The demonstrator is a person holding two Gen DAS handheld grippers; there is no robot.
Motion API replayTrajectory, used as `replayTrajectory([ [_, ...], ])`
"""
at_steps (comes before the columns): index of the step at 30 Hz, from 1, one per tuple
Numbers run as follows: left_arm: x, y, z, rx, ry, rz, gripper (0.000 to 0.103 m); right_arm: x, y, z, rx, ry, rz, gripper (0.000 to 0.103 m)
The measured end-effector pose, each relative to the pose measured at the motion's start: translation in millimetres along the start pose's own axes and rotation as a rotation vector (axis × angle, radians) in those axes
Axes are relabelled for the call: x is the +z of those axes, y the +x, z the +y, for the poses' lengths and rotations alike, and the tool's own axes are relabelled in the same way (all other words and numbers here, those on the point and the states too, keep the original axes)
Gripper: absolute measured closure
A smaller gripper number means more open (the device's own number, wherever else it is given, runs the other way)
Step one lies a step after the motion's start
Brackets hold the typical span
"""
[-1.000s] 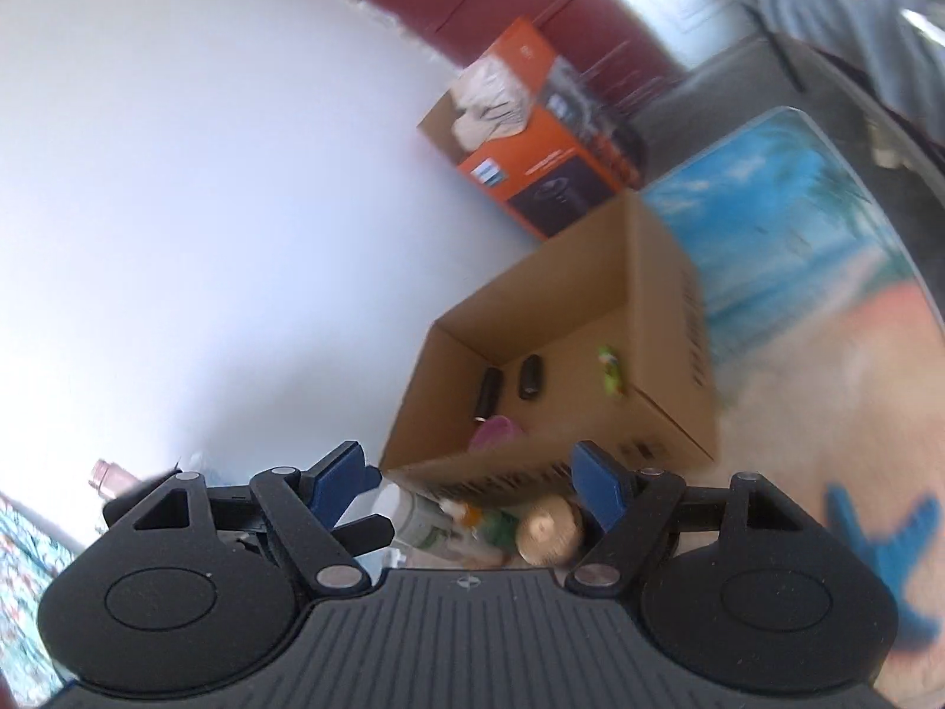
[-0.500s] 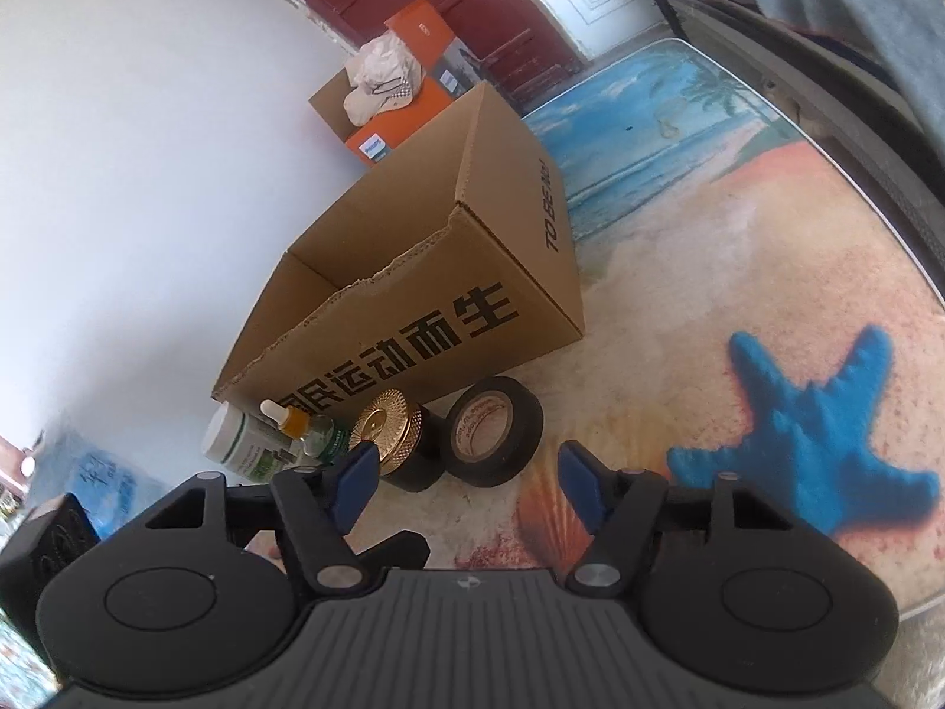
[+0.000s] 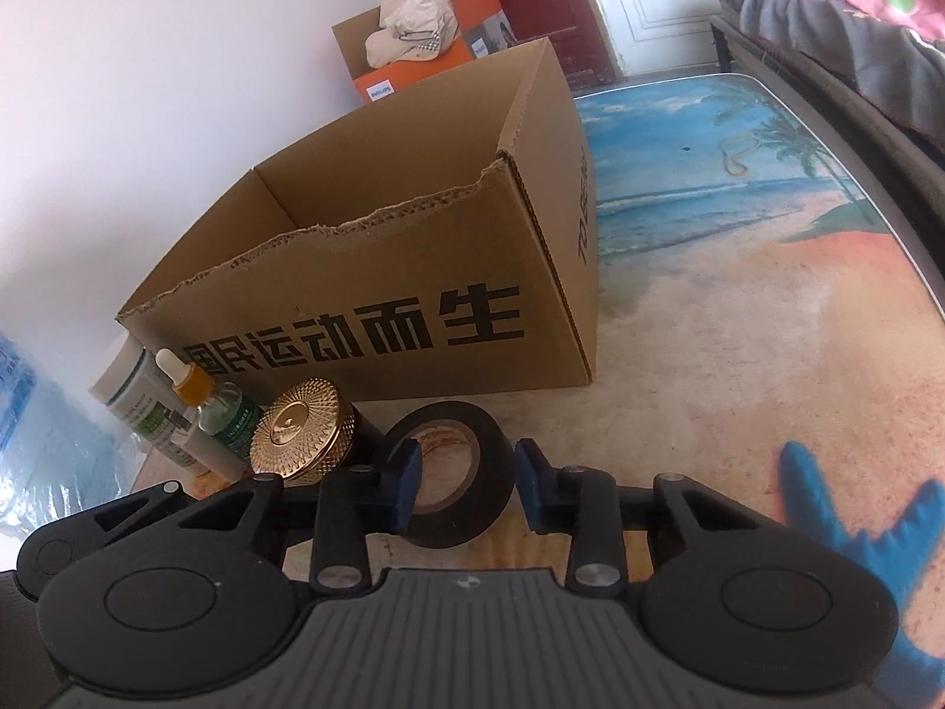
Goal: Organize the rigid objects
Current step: 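Grasp the black electrical tape roll with the right gripper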
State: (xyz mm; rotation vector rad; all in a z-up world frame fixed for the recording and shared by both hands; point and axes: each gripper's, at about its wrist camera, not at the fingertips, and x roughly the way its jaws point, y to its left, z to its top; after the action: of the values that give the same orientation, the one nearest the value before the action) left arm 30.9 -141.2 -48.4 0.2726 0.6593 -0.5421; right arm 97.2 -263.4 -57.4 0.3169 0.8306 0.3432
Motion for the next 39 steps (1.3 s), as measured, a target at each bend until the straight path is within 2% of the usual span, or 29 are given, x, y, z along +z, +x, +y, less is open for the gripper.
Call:
replayTrajectory([
  [5, 4.2, 14.6, 2.9, 0.012, -0.033, 0.049, 0.044, -0.4, 10.2, 0.9, -0.023, -0.05, 0.021, 0.07],
  [13, 9.6, 19.5, -2.6, 0.032, -0.004, 0.023, 0.044, -2.3, 7.2, 3.9, -0.045, -0.098, 0.025, 0.072],
  [17, 7.8, 13.8, -11.5, -0.016, 0.011, 0.006, 0.044, -6.2, 0.0, 4.6, -0.056, -0.114, 0.033, 0.072],
  [21, 6.7, 7.4, -21.2, -0.02, 0.036, -0.012, 0.043, -16.0, -14.3, -0.3, -0.067, -0.099, 0.039, 0.072],
  [27, 3.2, 3.6, -25.9, -0.03, 0.058, -0.01, 0.038, -32.5, -36.4, -9.1, -0.094, -0.071, 0.035, 0.072],
  [31, 5.0, 7.7, -25.9, -0.047, 0.057, 0.0, 0.028, -38.2, -44.3, -11.2, -0.106, -0.061, 0.035, 0.072],
  [39, 7.7, 17.8, -29.7, -0.064, 0.083, 0.015, 0.028, -40.6, -46.3, -13.6, -0.1, -0.06, 0.03, 0.072],
])
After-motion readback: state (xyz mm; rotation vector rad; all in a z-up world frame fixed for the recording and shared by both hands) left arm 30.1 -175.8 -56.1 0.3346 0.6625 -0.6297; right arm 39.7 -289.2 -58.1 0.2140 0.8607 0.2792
